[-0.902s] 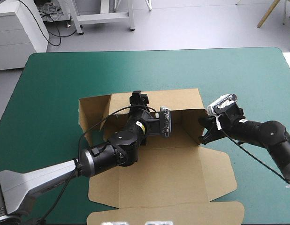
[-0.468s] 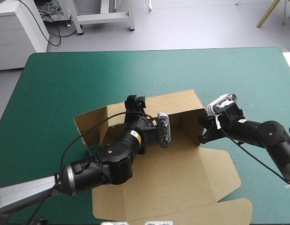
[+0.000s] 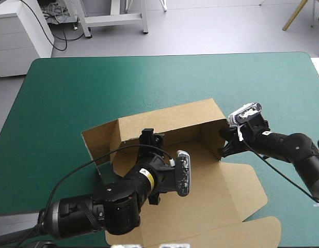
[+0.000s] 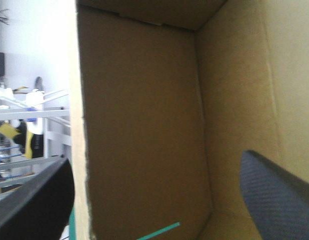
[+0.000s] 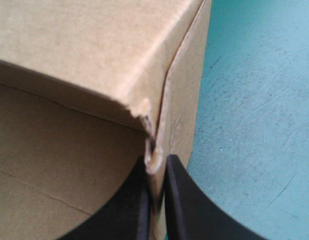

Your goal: Fold the box

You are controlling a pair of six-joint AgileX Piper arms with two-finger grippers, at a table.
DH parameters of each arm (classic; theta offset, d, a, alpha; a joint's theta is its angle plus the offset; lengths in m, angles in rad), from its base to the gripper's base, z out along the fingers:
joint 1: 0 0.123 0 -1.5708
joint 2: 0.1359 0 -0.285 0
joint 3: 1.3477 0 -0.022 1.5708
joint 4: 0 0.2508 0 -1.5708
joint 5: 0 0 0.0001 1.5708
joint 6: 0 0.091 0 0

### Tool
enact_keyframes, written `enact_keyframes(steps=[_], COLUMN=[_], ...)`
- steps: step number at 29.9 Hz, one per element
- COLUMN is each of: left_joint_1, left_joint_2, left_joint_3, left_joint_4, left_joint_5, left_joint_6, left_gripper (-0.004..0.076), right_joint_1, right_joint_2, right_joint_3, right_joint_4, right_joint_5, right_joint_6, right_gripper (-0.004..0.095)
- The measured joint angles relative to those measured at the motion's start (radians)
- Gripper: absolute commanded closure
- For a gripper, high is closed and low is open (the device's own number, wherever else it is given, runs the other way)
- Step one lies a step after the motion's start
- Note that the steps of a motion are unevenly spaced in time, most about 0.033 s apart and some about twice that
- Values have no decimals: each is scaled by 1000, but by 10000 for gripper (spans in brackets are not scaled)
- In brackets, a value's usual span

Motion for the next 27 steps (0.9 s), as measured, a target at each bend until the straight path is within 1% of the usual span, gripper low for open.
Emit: enact_keyframes(steps=[4, 7, 10, 12, 14, 16, 19, 21, 24, 27], left_joint_1=[16, 21, 22, 28, 51, 91, 189, 261, 383, 524], left_joint_2=[-1, -2, -2, -2, -2, -7, -15, -19, -22, -22], left_joint_3=[-77, -160, -260, -336, -424, -498, -572, -603, -626, -631], left_joint_4=[-150, -209, -233, -250, -288, -325, -357, -359, -362, -385], left_joint_5=[35, 65, 118, 175, 209, 219, 223, 223, 223, 223], left_joint_6=[93, 128, 139, 142, 142, 143, 149, 151, 156, 157], left_gripper=[85, 94, 143, 202, 284, 407, 627, 733, 727, 727], right_joint_1=[0, 0, 0, 0, 1, 1, 2, 2, 2, 2], right_joint_2=[0, 0, 0, 0, 0, 0, 0, 0, 0, -2], right_joint_3=[0, 0, 0, 0, 0, 0, -1, -2, -3, -10], right_joint_4=[-5, -10, -11, -14, -15, -17, -21, -26, -31, -67], right_joint_5=[-1, -2, -3, -3, -3, -4, -4, -4, -4, -5], right_joint_6=[5, 14, 18, 18, 19, 21, 21, 21, 26, 80], right_gripper=[926, 926, 926, 926, 926, 926, 926, 926, 926, 926])
